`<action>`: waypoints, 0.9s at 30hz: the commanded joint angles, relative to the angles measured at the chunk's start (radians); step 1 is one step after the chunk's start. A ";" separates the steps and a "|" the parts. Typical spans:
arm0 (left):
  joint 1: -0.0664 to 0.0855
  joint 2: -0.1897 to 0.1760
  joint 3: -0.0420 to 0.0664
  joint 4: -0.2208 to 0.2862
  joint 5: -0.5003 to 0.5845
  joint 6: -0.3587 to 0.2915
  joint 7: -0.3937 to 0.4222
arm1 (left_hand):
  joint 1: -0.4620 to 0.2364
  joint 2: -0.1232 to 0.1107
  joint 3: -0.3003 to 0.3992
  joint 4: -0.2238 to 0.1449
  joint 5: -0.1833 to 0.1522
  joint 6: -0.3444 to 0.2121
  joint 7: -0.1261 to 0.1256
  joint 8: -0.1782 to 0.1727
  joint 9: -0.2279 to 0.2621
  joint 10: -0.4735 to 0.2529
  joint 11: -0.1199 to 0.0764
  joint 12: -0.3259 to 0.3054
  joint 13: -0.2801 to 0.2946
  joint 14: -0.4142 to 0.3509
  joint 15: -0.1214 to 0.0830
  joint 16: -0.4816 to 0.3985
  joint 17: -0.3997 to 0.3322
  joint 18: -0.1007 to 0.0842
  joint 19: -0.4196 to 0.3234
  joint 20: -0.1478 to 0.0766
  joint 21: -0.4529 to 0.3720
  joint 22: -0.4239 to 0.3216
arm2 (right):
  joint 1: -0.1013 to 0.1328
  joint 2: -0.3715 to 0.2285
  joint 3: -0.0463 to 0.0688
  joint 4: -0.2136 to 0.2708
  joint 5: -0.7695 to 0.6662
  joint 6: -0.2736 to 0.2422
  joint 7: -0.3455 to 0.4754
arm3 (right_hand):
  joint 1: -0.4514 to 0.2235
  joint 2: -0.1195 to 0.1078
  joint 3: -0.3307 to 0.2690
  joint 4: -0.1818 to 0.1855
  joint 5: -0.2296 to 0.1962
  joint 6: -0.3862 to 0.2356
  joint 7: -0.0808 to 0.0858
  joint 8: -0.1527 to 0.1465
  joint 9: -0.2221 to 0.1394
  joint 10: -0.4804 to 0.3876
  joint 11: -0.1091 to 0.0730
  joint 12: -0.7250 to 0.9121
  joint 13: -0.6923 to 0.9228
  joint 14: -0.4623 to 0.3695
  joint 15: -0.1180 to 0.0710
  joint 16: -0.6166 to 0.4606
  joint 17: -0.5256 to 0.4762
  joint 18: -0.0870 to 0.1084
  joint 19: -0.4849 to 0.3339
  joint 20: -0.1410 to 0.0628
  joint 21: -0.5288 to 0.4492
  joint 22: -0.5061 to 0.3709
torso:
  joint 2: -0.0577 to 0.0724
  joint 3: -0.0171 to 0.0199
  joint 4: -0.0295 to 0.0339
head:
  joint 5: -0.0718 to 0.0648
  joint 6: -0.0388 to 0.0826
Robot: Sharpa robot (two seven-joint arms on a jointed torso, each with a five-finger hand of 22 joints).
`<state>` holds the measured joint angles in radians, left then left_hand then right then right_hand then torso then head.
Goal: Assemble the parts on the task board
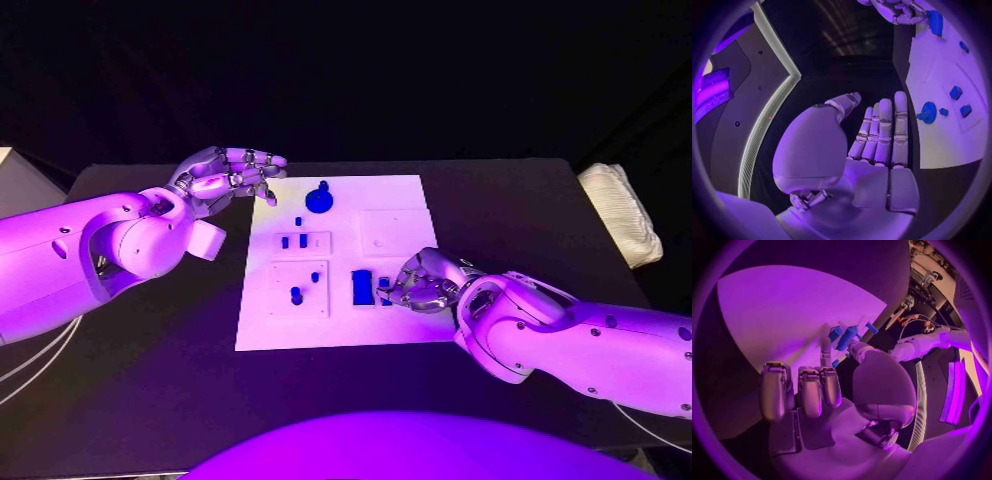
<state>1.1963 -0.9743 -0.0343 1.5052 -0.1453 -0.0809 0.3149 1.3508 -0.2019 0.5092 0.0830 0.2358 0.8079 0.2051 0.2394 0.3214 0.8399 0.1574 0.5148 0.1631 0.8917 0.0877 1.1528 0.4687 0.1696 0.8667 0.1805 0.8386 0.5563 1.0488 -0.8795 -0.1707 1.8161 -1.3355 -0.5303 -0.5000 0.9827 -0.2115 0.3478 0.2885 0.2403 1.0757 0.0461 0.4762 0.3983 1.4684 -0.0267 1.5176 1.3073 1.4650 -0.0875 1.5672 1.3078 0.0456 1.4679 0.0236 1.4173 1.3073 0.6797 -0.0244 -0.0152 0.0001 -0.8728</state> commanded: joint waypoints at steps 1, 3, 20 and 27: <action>0.000 0.001 0.000 0.001 -0.004 0.017 0.005 | -0.003 0.007 -0.002 0.006 0.005 -0.006 0.015 -0.002 -0.001 -0.005 0.001 0.004 -0.001 -0.008 0.002 0.004 -0.001 0.014 0.006 0.002 -0.006 -0.002 | 0.000 -0.007 0.000 0.003 0.004 -0.005 0.023 | 0.005 0.014 -0.007 -0.001 0.006 -0.007 -0.001 0.007 0.001 0.084 0.000 -0.002 0.242 0.103 -0.001 -0.003 0.252 -0.015 0.072 -0.004 0.002 0.205 | 0.000 0.0004 -0.0012 | -0.001 0.000; 0.000 0.001 0.000 0.001 -0.004 0.017 0.005 | -0.003 0.007 -0.002 0.006 0.005 -0.006 0.015 -0.002 -0.001 -0.005 0.001 0.004 -0.001 -0.008 0.002 0.004 -0.001 0.014 0.006 0.002 -0.006 -0.002 | -0.001 -0.013 0.000 0.001 -0.003 -0.005 0.024 | 0.006 0.015 -0.007 -0.002 0.006 -0.008 -0.001 0.007 0.001 0.084 0.000 -0.003 0.242 0.103 -0.001 -0.003 0.252 -0.015 0.071 -0.005 0.000 0.204 | 0.000 0.0000 -0.0013 | -0.001 0.000; 0.000 0.002 0.000 -0.001 -0.004 0.018 0.005 | -0.003 0.007 -0.002 0.006 0.005 -0.006 0.015 -0.002 -0.001 -0.005 0.001 0.004 -0.001 -0.008 0.002 0.004 -0.001 0.014 0.006 0.002 -0.006 -0.002 | -0.001 -0.027 0.000 -0.006 -0.017 0.061 0.067 | 0.152 0.001 -0.009 -0.062 -0.115 -0.015 0.000 0.004 -0.002 0.083 0.001 -0.006 0.241 0.103 0.000 -0.004 0.250 -0.015 0.071 -0.004 -0.003 0.205 | 0.000 0.0000 -0.0005 | 0.001 0.000; 0.000 0.002 0.000 0.000 -0.004 0.018 0.005 | -0.003 0.010 -0.001 0.008 0.005 -0.006 0.015 -0.002 -0.002 -0.006 0.001 0.005 -0.001 -0.008 0.002 0.005 -0.001 0.014 0.007 0.002 -0.007 -0.002 | -0.001 -0.023 0.000 -0.012 -0.022 0.069 0.062 | 0.174 0.001 -0.009 -0.070 -0.130 -0.014 -0.001 0.003 -0.004 0.083 0.000 -0.006 0.241 0.103 -0.001 -0.004 0.249 -0.014 0.071 -0.004 -0.005 0.205 | 0.001 -0.0008 0.0012 | 0.000 0.000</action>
<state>1.1962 -0.9740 -0.0344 1.5041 -0.1454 -0.0799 0.3139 1.3509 -0.2019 0.5064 0.0857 0.2358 0.8080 0.2052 0.2394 0.3214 0.8399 0.1573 0.5145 0.1633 0.8917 0.0877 1.1528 0.4689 0.1695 0.8666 0.1805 0.8347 0.5547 1.0490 -0.9033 -0.1700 1.8045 -1.3430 -0.4890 -0.4486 1.1483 -0.2084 0.3398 0.2222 0.1158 1.0685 0.0459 0.4800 0.3954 1.4683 -0.0267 1.5177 1.3073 1.4650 -0.0875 1.5672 1.3075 0.0455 1.4679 0.0236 1.4173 1.3078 0.6804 -0.0247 -0.0147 0.0002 -0.8728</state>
